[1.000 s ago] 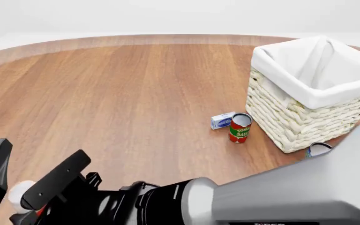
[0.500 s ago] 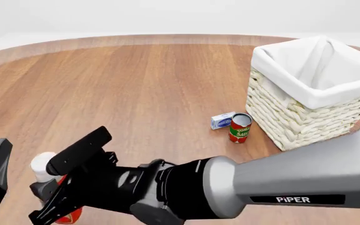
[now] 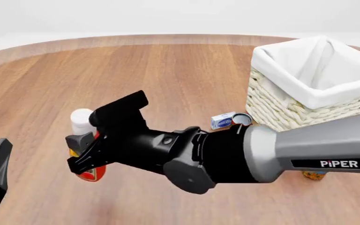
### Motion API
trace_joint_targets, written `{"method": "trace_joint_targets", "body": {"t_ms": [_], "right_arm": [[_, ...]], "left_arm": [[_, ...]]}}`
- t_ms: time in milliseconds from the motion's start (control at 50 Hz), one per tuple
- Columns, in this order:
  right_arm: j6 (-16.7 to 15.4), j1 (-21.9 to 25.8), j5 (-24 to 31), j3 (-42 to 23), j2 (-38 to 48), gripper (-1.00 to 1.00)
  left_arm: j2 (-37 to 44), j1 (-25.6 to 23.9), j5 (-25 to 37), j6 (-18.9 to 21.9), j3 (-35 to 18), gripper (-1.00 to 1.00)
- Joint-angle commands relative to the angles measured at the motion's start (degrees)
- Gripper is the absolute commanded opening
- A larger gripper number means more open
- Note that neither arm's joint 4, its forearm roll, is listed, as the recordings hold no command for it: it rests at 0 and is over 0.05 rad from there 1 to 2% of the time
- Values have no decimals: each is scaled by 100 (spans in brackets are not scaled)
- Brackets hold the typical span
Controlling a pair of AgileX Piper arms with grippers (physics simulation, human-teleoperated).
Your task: Pick up the ketchup, and put it in the basket.
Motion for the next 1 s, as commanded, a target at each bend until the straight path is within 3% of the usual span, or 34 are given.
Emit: {"method": "trace_joint_targets", "body": {"t_ms": [20,340,620,1000], "right_arm": [[124,-379,-52,164,-391,-100],[84,-937,-188,426,-834,-100],[88,-1126,-159,434,-1030,-100],[35,-2045,-428,796,-1589,-100]], "left_arm": [[0,0,0,0,0,100],[0,0,0,0,0,100],[0,0,0,0,0,100],[0,0,0,0,0,100]]}}
